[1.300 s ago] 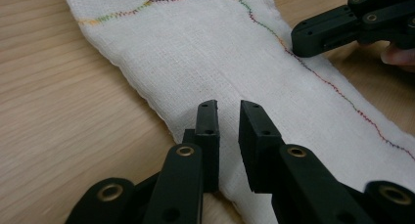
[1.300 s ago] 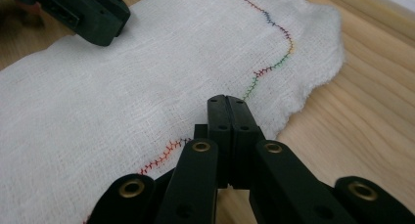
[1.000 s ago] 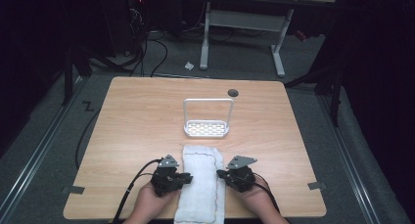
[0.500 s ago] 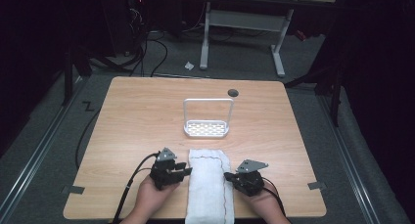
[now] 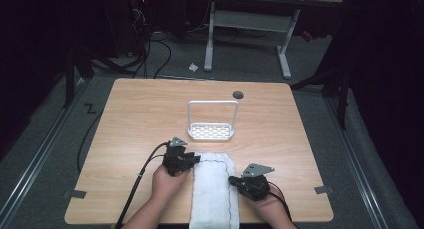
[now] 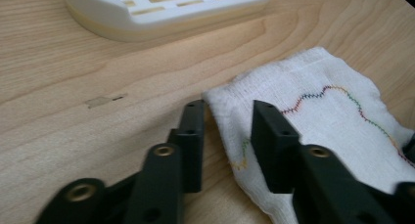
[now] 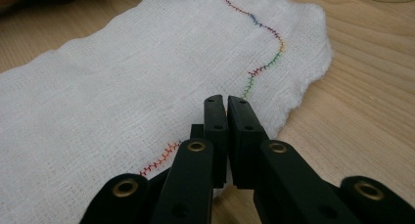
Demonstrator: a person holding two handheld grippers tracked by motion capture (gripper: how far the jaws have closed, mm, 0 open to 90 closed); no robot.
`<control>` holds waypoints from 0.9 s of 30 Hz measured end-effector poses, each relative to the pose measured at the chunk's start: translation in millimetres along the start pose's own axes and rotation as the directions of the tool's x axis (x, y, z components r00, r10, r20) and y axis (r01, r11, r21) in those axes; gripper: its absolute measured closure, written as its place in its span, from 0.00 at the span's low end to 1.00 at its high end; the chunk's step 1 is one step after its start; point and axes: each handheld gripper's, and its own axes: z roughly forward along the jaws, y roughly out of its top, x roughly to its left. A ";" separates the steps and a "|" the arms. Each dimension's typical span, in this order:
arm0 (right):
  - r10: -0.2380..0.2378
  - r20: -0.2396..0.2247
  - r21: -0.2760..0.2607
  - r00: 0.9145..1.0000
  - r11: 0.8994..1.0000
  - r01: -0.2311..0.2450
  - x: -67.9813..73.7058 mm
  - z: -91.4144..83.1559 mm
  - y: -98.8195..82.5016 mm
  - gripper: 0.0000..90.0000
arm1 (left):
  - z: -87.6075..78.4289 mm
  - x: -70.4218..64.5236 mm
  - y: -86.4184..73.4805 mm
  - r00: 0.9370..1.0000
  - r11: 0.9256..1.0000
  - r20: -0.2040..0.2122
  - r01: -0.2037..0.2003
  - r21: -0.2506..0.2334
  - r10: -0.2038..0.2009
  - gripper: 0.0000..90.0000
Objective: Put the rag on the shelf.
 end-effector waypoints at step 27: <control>0.153 0.118 -0.010 0.981 0.988 -0.153 -31.3 40.8 40.4 0.69 | 0.7 -6.9 -6.3 0.998 0.998 -0.030 -0.054 -0.031 0.053 0.94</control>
